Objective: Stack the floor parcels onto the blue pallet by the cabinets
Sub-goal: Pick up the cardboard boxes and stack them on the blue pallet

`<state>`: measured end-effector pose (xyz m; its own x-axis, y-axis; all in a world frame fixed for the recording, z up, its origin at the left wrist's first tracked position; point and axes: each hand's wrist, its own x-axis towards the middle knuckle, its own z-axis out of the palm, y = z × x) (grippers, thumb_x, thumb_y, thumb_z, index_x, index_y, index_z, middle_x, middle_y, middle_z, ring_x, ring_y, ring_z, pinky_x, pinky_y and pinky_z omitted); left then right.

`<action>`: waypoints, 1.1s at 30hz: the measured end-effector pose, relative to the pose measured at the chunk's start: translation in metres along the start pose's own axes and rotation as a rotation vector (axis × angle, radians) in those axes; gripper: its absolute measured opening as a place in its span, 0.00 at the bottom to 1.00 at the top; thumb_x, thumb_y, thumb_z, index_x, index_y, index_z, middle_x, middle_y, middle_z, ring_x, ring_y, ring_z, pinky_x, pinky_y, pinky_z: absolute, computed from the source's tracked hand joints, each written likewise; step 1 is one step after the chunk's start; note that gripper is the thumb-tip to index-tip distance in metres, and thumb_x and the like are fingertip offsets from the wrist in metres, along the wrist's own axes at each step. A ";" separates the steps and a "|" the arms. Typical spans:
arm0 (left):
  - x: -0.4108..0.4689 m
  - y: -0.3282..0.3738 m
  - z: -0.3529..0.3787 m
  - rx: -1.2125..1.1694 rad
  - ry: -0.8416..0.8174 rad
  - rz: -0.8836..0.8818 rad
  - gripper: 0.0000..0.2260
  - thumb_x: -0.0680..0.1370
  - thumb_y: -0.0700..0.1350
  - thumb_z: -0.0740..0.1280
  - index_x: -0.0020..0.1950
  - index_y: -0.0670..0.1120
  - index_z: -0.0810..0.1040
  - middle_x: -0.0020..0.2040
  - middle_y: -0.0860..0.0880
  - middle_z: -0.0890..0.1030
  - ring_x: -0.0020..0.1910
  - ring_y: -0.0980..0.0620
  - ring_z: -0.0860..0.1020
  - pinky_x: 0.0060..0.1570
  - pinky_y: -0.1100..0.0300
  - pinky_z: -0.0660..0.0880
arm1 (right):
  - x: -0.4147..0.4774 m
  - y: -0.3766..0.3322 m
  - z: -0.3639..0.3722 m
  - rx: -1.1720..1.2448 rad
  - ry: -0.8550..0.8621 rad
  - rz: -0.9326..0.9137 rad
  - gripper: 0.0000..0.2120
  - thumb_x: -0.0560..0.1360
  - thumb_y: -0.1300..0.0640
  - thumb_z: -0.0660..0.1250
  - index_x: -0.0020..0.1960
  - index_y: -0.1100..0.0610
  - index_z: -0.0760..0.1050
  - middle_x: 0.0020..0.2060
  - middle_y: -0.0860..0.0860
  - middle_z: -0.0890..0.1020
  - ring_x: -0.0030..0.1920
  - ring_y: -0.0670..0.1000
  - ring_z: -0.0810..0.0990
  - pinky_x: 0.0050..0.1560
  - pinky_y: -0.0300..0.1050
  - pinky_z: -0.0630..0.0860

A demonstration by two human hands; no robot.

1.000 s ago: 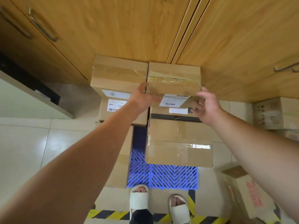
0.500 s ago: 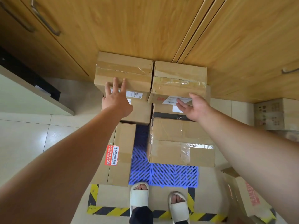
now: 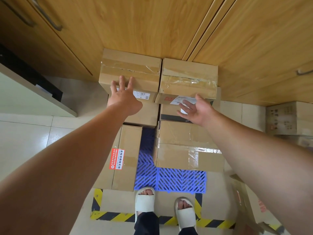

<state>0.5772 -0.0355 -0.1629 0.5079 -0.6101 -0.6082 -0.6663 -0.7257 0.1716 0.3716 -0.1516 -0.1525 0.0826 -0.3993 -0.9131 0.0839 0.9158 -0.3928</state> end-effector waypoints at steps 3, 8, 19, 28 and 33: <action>-0.006 -0.005 -0.012 -0.049 -0.035 0.020 0.43 0.71 0.40 0.63 0.80 0.59 0.43 0.80 0.56 0.37 0.79 0.45 0.38 0.67 0.44 0.67 | -0.021 0.002 -0.010 -0.022 -0.034 0.056 0.13 0.82 0.48 0.63 0.61 0.54 0.69 0.64 0.59 0.76 0.66 0.60 0.76 0.64 0.67 0.73; -0.081 0.010 -0.015 -0.405 -0.020 -0.015 0.38 0.76 0.48 0.64 0.81 0.55 0.47 0.81 0.50 0.45 0.80 0.46 0.44 0.77 0.48 0.52 | -0.115 0.037 -0.036 -0.132 -0.027 0.080 0.18 0.83 0.51 0.61 0.71 0.51 0.68 0.64 0.58 0.79 0.60 0.57 0.80 0.62 0.56 0.76; -0.407 0.093 -0.003 -1.153 -0.578 -0.277 0.09 0.77 0.39 0.68 0.56 0.47 0.81 0.47 0.46 0.82 0.42 0.50 0.80 0.40 0.60 0.74 | -0.409 0.080 -0.184 -0.170 0.237 0.022 0.07 0.80 0.57 0.65 0.53 0.59 0.79 0.47 0.57 0.86 0.47 0.57 0.84 0.50 0.51 0.78; -0.512 0.127 -0.044 -1.068 -0.407 -0.132 0.06 0.77 0.39 0.68 0.49 0.49 0.82 0.44 0.46 0.83 0.40 0.50 0.79 0.41 0.57 0.73 | -0.512 0.082 -0.310 0.058 0.214 -0.046 0.06 0.83 0.62 0.60 0.52 0.60 0.77 0.46 0.58 0.83 0.47 0.56 0.82 0.45 0.49 0.77; -0.590 0.172 -0.008 -1.029 -0.335 -0.035 0.06 0.80 0.39 0.65 0.53 0.47 0.80 0.44 0.47 0.82 0.41 0.49 0.78 0.41 0.57 0.71 | -0.546 0.109 -0.401 0.178 0.217 -0.056 0.11 0.82 0.59 0.62 0.61 0.63 0.77 0.45 0.56 0.85 0.45 0.54 0.83 0.45 0.50 0.80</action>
<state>0.1669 0.1970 0.2317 0.2381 -0.5793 -0.7796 0.2034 -0.7551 0.6233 -0.0627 0.1838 0.2591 -0.1403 -0.4128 -0.8999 0.2565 0.8627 -0.4358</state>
